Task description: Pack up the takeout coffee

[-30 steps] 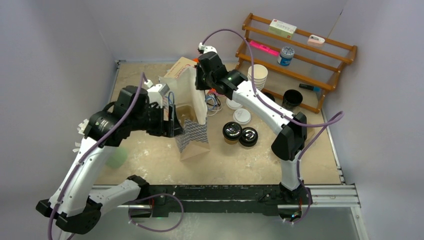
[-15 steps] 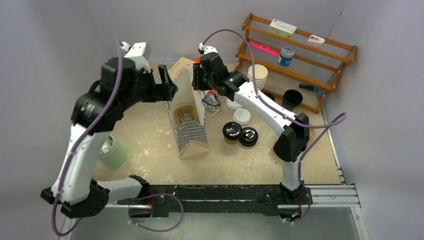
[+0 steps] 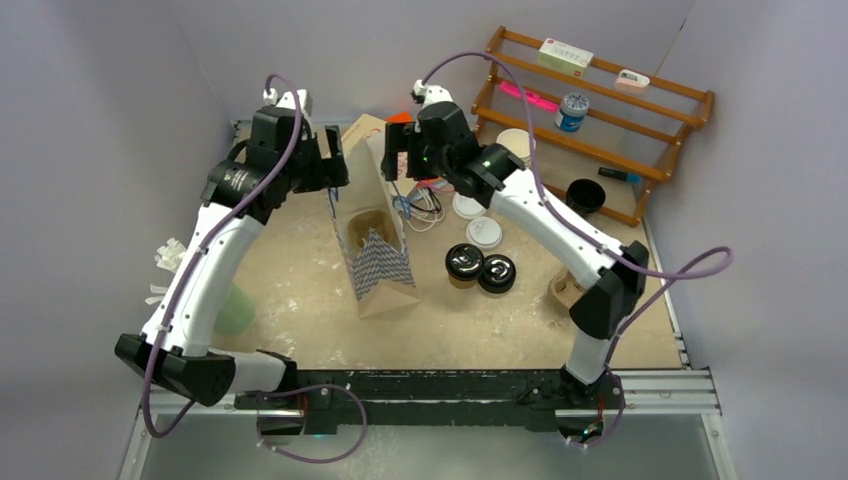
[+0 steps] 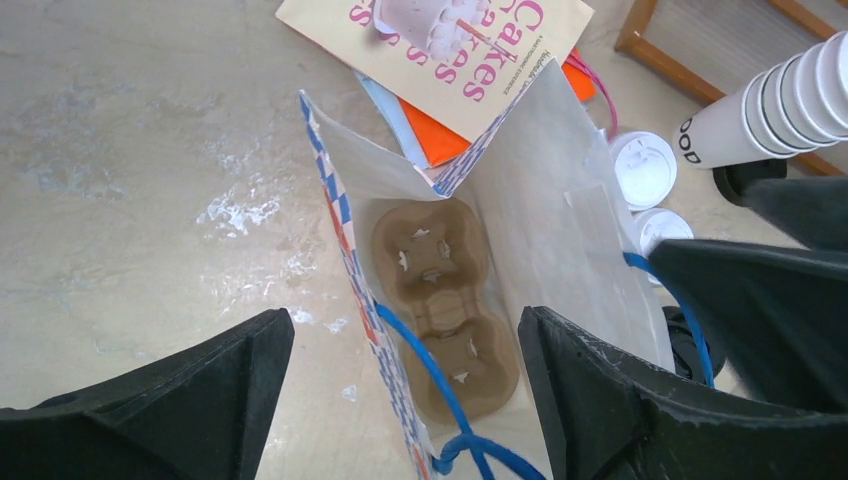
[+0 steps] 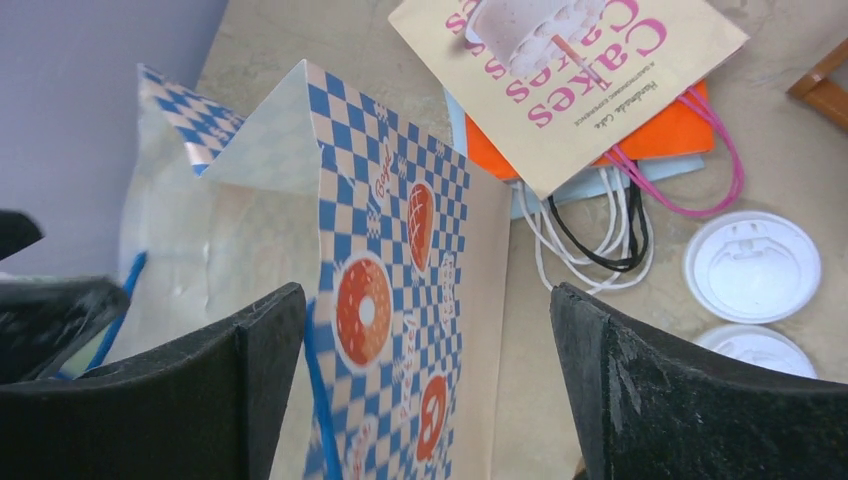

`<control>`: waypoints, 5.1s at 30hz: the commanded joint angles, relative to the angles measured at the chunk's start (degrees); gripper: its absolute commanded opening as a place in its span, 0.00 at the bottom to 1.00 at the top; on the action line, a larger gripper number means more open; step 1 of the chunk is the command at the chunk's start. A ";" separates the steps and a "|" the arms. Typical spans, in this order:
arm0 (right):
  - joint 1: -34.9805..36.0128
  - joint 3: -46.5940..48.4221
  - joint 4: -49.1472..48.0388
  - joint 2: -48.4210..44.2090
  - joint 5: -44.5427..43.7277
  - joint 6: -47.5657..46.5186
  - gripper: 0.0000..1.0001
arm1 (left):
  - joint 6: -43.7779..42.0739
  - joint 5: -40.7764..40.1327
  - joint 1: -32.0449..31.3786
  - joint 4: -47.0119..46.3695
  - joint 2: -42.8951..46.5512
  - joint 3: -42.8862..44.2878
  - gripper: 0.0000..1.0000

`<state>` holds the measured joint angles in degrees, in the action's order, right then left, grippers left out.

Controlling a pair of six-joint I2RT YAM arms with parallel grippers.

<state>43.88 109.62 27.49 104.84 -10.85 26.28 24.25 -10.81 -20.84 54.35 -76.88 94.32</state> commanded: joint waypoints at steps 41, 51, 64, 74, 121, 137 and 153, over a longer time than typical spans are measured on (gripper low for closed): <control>0.22 -46.93 0.33 -22.82 -4.50 -2.41 0.99 | -2.89 23.55 19.52 -15.57 7.71 -21.57 0.77; 0.19 -47.48 -0.14 -20.48 -3.93 -1.08 0.86 | -3.77 22.24 19.52 -15.76 8.30 -21.73 0.58; 0.30 -46.02 0.32 -20.44 -5.51 -1.98 0.72 | -4.03 23.46 19.47 -15.76 8.24 -21.55 0.43; 0.24 -39.73 6.01 -25.56 -8.60 -3.23 0.64 | -4.11 25.18 19.51 -15.75 8.22 -21.27 0.08; 25.63 26.47 22.46 1.45 -8.74 -7.43 0.52 | -9.22 24.87 19.34 -4.80 11.57 -18.39 0.54; 25.62 21.88 22.74 2.35 -12.60 -7.54 0.51 | -10.03 25.43 19.00 -1.45 8.58 -10.13 0.54; 25.59 21.07 23.67 4.61 -12.29 -7.82 0.50 | -11.12 20.89 14.78 -2.03 5.60 -15.35 0.32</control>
<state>69.10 130.56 50.72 108.79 -22.00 18.39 13.89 12.08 -5.82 53.78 -71.70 79.20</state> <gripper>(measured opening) 0.717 0.438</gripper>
